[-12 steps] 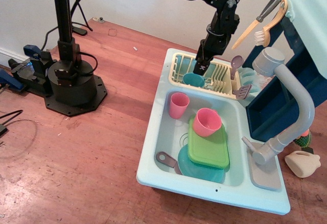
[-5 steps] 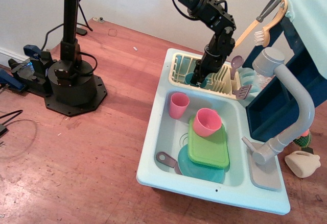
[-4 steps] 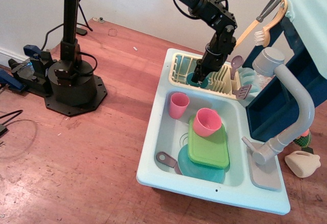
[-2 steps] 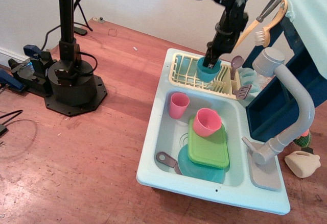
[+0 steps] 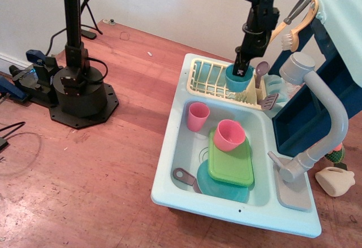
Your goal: Put cup from anywhere into sink
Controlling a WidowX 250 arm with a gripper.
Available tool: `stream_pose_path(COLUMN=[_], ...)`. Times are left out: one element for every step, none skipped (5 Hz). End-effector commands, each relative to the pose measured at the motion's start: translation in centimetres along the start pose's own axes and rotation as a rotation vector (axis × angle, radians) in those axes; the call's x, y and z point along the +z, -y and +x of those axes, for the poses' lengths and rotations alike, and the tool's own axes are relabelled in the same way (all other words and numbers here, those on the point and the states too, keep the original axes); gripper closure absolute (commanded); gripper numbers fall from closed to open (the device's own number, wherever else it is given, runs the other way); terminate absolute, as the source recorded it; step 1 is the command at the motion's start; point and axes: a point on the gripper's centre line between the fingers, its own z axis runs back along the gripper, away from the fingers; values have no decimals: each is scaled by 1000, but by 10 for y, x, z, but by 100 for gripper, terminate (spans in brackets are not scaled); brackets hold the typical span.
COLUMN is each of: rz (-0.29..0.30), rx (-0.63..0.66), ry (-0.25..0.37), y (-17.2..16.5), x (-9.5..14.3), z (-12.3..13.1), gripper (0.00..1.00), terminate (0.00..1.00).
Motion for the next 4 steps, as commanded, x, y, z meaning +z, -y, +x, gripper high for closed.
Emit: stream_pose_path(rz=[-67,-138,-178,-194], rx=[-53,-69,-76,-146], ry=[170,256,324,329], y=[25,52,82,109], x=[13,11,18,37], z=[15,20,29,53], gripper=[100,100,100,100], terminate=[0,0,0,0])
